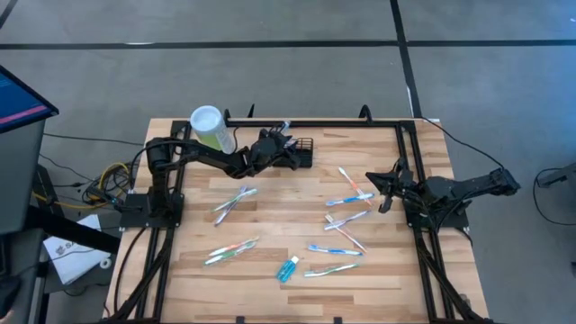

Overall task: Pick & Place toothbrushing station
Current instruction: Put the mouthwash into the black wire organizer

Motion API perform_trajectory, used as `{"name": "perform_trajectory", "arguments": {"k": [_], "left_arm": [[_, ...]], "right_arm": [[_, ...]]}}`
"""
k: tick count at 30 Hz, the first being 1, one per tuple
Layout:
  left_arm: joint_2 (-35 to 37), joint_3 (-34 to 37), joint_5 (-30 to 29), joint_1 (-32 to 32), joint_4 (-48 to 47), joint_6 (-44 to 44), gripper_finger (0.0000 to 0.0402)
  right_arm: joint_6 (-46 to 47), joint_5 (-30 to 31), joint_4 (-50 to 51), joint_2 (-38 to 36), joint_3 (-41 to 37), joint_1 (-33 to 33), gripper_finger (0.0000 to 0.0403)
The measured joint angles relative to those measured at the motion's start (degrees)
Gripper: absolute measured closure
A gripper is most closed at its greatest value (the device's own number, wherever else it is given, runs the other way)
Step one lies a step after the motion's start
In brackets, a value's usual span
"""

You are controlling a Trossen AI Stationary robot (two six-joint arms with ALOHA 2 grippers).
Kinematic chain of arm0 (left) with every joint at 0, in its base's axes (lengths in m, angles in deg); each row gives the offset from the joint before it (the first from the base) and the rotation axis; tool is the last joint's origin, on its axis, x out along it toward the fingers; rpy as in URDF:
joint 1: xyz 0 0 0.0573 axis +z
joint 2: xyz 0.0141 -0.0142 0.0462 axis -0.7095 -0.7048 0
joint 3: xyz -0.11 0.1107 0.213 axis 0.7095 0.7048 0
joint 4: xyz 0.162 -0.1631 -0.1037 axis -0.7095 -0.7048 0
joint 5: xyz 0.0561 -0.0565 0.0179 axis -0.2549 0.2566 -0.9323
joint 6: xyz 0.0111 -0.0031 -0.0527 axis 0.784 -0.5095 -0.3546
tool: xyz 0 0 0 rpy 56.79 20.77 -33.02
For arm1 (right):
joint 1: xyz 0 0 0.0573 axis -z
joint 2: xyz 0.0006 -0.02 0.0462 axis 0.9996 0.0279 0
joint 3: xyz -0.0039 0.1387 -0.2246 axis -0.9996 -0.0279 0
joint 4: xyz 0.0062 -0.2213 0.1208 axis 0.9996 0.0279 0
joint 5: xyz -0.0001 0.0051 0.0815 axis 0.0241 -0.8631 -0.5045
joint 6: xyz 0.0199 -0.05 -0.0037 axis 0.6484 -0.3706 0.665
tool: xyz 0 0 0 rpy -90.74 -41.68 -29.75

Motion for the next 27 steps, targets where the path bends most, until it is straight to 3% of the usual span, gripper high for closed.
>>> {"name": "perform_trajectory", "arguments": {"k": [16, 27], "left_arm": [[0.1, 0.0, 2.0, -0.1, 0.3, 0.7, 0.0265], [7.2, 0.0, 3.6, -5.5, -3.6, 4.5, 0.0270]], "right_arm": [[0.0, 0.0, 0.0, 0.0, 0.0, 0.0, 0.0401], [0.3, 0.0, 0.8, 0.0, 0.0, 0.0, 0.0401]]}}
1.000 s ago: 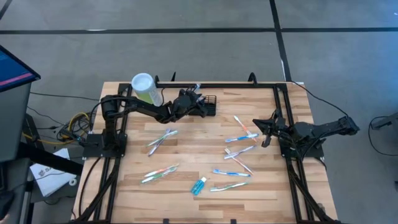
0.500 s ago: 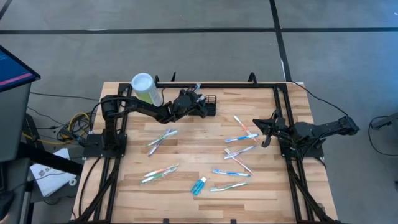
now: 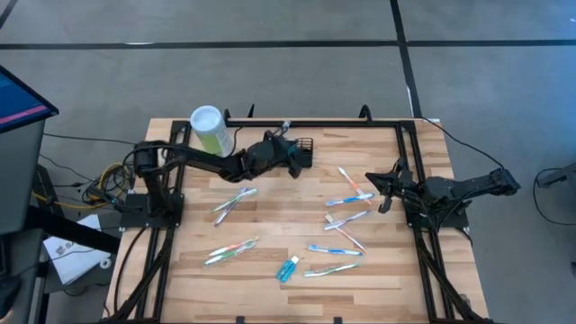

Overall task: Pick & Place toothbrushing station
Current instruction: Put the mouthwash into the black wire organizer

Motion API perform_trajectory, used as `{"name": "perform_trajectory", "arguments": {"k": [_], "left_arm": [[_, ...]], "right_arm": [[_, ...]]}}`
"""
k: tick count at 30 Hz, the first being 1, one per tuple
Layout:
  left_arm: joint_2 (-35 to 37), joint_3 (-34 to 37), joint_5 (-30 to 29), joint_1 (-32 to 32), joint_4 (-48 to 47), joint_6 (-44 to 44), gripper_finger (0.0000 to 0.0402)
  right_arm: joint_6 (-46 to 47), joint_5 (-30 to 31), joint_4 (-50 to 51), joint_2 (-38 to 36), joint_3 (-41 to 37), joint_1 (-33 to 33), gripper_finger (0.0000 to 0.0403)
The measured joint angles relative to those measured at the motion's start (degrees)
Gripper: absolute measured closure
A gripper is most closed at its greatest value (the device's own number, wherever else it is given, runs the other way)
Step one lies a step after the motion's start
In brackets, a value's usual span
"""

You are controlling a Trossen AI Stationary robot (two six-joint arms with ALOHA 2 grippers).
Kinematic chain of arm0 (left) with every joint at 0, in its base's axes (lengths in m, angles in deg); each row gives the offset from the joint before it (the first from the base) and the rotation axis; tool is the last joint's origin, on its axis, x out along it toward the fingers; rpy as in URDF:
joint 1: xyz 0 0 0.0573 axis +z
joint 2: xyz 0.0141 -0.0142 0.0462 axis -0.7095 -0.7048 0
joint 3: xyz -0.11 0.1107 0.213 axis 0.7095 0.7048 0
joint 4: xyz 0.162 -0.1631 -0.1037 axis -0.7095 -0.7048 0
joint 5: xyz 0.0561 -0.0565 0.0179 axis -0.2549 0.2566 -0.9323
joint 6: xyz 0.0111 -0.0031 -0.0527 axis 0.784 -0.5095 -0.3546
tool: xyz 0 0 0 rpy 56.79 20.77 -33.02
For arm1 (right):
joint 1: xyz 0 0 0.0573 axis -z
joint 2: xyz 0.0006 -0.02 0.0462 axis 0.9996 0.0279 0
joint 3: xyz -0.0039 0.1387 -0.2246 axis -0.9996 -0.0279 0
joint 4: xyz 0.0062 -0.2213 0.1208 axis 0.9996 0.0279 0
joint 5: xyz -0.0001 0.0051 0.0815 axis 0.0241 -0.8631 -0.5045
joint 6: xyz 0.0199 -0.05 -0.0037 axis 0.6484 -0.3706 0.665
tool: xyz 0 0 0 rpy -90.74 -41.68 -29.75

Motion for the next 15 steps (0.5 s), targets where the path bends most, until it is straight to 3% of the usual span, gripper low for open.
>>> {"name": "perform_trajectory", "arguments": {"k": [7, 15], "left_arm": [[5.5, 0.0, 0.0, -6.5, -11.2, 0.2, 0.0270], [7.4, 0.0, 0.7, -13.6, -15.3, -1.8, 0.0270]], "right_arm": [[1.2, 0.0, 0.0, 0.0, 0.0, 0.0, 0.0401], [1.2, 0.0, 0.0, 0.0, 0.0, 0.0, 0.0401]]}}
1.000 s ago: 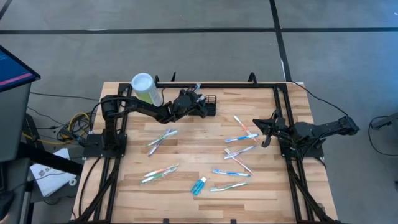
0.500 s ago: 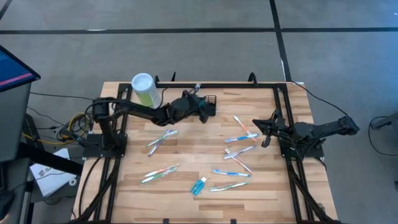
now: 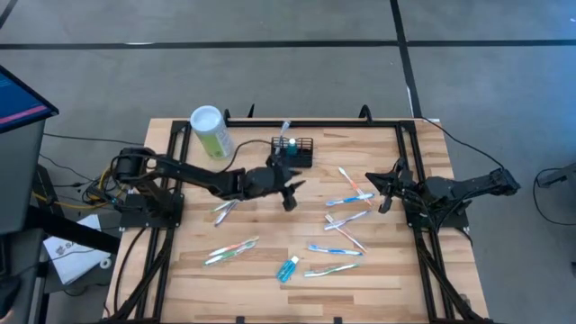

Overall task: Pick & Place toothbrushing station
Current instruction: Put the mouthwash into the black wire organizer

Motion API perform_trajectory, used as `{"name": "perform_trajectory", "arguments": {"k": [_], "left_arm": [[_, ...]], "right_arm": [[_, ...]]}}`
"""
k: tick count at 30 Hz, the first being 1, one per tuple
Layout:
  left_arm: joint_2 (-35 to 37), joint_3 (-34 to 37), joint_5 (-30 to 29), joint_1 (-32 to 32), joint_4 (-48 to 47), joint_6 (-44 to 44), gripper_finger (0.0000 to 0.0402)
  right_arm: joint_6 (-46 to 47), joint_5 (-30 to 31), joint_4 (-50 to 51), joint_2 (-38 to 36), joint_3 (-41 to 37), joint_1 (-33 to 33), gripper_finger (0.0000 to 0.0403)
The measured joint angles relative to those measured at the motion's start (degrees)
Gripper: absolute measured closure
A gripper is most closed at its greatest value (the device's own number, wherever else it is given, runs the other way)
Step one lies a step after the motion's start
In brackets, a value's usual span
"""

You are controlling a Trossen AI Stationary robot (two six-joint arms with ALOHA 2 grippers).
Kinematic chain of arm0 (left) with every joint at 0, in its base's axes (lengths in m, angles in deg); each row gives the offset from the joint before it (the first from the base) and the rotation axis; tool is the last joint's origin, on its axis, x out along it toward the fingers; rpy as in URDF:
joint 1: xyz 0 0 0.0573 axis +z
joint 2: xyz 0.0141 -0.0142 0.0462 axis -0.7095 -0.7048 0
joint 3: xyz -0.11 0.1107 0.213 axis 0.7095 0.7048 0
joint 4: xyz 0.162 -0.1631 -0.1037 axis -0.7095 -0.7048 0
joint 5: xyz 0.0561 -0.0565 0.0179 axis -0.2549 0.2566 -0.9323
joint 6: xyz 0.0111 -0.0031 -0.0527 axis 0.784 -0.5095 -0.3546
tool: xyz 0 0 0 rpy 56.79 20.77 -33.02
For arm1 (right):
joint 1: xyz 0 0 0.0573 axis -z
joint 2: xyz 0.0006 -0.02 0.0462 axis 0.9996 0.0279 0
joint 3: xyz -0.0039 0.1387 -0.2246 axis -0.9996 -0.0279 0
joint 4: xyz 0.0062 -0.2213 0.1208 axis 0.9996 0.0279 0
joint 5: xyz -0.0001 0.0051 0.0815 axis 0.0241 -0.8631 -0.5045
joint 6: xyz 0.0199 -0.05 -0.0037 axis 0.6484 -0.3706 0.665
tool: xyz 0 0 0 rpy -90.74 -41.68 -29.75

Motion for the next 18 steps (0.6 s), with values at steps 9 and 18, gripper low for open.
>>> {"name": "perform_trajectory", "arguments": {"k": [9, 18], "left_arm": [[0.0, 0.0, 6.3, -6.0, -3.9, -8.1, 0.0270], [0.0, 0.0, 11.1, -10.2, -12.8, -17.6, 0.0270]], "right_arm": [[0.0, 0.0, 0.0, 0.0, 0.0, 0.0, 0.0401], [0.0, 0.0, -0.3, 0.0, 0.0, 0.0, 0.0401]]}}
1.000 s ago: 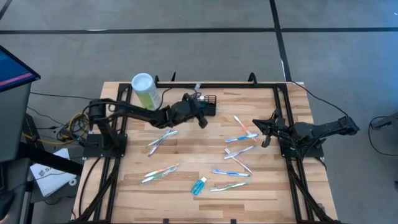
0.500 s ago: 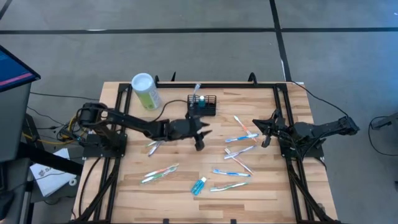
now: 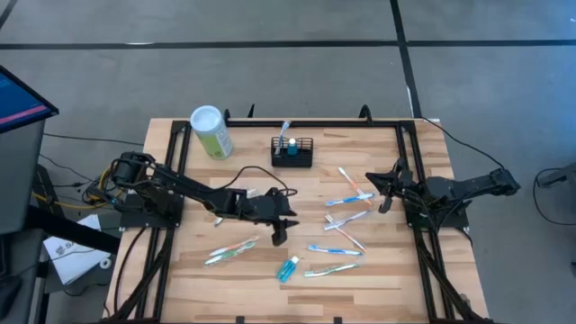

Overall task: Pick & Place toothbrushing station
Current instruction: Put the mouthwash into the black wire organizer

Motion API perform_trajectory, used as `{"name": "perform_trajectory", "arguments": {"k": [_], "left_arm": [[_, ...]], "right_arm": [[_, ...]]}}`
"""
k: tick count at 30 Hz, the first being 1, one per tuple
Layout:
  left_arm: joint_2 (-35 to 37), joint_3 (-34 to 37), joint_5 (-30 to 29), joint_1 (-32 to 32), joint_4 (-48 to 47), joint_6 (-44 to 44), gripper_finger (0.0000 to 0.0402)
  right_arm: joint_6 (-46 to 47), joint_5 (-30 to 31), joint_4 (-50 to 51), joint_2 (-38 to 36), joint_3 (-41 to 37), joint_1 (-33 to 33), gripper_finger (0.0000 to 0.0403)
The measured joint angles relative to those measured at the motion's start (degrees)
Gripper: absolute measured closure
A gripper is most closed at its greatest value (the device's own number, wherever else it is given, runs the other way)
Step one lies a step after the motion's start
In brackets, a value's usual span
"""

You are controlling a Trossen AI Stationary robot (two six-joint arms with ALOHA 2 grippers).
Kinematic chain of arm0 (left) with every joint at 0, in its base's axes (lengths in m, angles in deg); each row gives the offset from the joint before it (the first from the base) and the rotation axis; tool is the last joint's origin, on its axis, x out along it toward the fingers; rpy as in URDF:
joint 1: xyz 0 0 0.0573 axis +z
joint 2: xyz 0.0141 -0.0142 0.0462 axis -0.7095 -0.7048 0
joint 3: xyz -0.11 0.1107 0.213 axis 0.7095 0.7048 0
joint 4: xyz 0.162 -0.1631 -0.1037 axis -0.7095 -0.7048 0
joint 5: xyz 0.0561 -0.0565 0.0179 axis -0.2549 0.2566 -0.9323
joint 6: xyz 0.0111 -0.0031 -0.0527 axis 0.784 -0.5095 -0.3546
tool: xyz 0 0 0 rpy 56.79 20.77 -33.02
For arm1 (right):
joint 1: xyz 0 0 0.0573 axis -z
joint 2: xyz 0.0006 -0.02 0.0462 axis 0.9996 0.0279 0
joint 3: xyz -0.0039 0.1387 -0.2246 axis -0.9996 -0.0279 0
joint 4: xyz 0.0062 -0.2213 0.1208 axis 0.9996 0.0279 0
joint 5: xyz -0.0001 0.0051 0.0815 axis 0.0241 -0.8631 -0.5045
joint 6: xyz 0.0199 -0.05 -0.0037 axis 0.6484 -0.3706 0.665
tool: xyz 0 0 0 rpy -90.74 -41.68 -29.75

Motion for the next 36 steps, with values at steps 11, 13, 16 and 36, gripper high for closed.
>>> {"name": "perform_trajectory", "arguments": {"k": [11, 13, 16, 36], "left_arm": [[0.0, 0.0, 7.3, -3.4, -2.4, -7.7, 0.0270], [0.0, 0.0, 7.7, -3.7, -2.4, -9.0, 0.0270], [0.0, 0.0, 7.7, -4.4, -2.4, -10.5, 0.0270], [-10.1, -5.8, 7.9, -9.9, -4.3, -16.4, 0.0270]], "right_arm": [[0.0, 0.0, -0.1, 0.0, 0.0, 0.0, 0.0401], [0.0, 0.0, -0.1, 0.0, 0.0, 0.0, 0.0401], [0.0, 0.0, -0.1, 0.0, 0.0, 0.0, 0.0401], [0.0, 0.0, -0.7, 0.2, 0.0, 0.0, 0.0401]]}}
